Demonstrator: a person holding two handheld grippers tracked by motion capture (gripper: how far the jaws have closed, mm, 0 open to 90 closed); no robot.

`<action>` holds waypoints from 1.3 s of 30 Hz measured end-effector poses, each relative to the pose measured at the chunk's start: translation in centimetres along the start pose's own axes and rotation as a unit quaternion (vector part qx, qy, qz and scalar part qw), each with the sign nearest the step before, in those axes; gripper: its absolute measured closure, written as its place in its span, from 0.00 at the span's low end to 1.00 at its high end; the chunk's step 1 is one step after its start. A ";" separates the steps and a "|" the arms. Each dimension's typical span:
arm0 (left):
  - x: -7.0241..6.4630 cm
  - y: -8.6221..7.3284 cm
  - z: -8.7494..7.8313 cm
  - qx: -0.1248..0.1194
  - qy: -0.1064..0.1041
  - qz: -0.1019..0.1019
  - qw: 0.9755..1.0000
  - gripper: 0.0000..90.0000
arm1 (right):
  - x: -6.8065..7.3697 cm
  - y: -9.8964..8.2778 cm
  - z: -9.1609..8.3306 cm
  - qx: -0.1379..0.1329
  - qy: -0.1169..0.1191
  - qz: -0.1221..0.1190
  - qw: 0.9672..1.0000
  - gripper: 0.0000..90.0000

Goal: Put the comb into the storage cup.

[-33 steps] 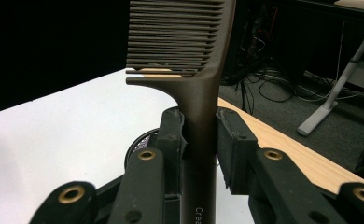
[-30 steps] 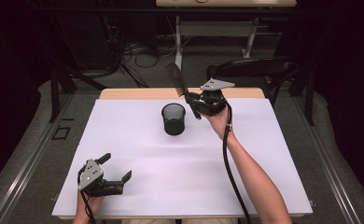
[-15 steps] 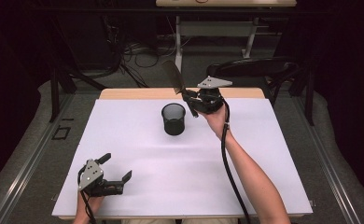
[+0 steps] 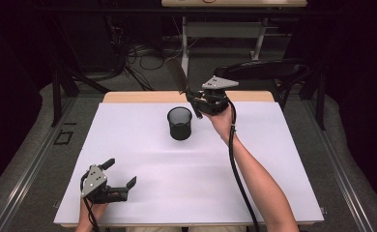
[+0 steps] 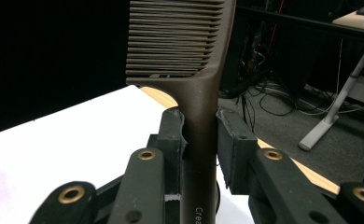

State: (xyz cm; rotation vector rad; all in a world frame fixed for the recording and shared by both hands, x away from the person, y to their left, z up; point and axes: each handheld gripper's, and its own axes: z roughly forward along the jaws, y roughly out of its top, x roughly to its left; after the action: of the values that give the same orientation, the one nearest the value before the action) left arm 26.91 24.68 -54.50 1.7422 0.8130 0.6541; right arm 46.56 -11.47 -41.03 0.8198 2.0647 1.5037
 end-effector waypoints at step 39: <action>0.0 0.0 -0.1 0.001 0.001 0.002 1.000 0.00 | 0.5 0.1 1.6 -0.034 0.003 0.008 0.999 0.81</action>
State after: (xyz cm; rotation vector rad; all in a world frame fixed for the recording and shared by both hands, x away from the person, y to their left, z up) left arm 26.86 24.76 -54.44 1.7450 0.8114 0.6588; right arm 47.25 -9.98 -41.40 0.8097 2.0033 1.5779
